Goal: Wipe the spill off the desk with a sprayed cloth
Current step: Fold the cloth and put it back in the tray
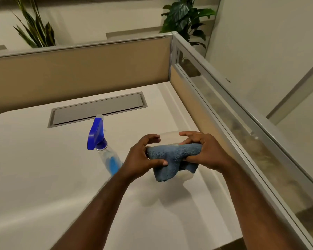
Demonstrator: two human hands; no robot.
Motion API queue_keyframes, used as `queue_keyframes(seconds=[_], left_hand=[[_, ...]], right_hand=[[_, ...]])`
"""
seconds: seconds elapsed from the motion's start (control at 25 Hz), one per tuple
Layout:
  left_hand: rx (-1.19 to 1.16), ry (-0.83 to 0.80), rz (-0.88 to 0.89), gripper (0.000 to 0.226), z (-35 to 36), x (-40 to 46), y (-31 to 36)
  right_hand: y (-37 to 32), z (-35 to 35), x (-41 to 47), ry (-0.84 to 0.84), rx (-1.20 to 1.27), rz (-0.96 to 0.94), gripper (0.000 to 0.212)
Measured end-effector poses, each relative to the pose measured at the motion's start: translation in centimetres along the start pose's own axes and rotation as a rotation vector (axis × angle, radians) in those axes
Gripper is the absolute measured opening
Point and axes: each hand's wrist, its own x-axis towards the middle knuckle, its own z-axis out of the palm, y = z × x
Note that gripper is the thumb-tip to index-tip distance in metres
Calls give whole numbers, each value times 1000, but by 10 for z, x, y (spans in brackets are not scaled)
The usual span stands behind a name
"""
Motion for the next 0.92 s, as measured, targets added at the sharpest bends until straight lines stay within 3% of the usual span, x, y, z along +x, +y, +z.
queue_keyframes(seconds=[0.16, 0.32, 0.44, 0.68, 0.92], left_hand=[[317, 165, 174, 54, 0, 20, 5], [653, 344, 327, 43, 3, 38, -4], [798, 333, 376, 41, 8, 52, -8], [798, 54, 308, 33, -3, 61, -20], [799, -42, 238, 37, -8, 58, -32]], right_hand=[[12, 11, 18, 178, -128, -247, 42], [38, 40, 22, 479, -456, -528, 34], [50, 66, 13, 575, -578, -559, 27], [46, 107, 7, 385, -640, -473, 33], [42, 118, 10, 147, -624, -290, 58]])
